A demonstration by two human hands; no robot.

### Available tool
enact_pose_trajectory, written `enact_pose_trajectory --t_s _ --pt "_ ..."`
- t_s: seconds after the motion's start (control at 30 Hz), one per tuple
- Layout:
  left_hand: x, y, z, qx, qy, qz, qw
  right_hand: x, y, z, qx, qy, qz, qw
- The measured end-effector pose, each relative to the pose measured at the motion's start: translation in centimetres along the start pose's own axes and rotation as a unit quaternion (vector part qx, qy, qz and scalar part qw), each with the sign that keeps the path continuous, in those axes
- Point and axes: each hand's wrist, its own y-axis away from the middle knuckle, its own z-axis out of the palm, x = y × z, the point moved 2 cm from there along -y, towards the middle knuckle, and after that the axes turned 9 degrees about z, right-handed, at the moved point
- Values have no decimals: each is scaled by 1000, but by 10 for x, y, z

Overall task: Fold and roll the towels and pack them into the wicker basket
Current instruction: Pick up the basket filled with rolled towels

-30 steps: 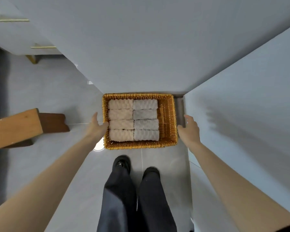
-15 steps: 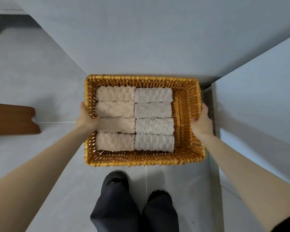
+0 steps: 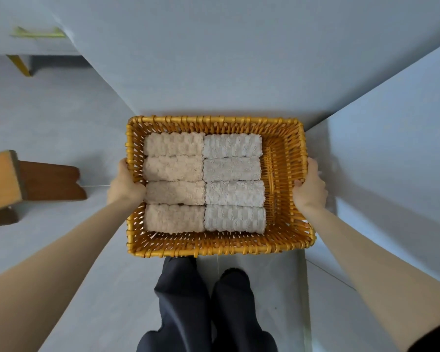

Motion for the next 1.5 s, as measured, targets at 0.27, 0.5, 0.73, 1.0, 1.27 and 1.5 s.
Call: enact_pose_trajectory --t_s 0.27,0.5,0.73,1.0,1.27,1.5 --pt "67 108 -144 2 1 14 1000 -53 83 -165 -11 -14 -32 999" --pt "116 196 -248 20 24 42 999 -85 150 -287 -10 -89 -58 994" --pt "134 276 -315 33 59 76 995 -95 227 -370 16 -106 -70 992" --pt "91 348 -356 6 65 113 991 -74 340 -391 45 -113 -51 991" --pt "1 430 -386 -28 35 139 989 -19 486 -372 63 -61 -3 996" --pt "-61 493 -380 -65 28 165 984 35 596 -364 67 -54 41 995"
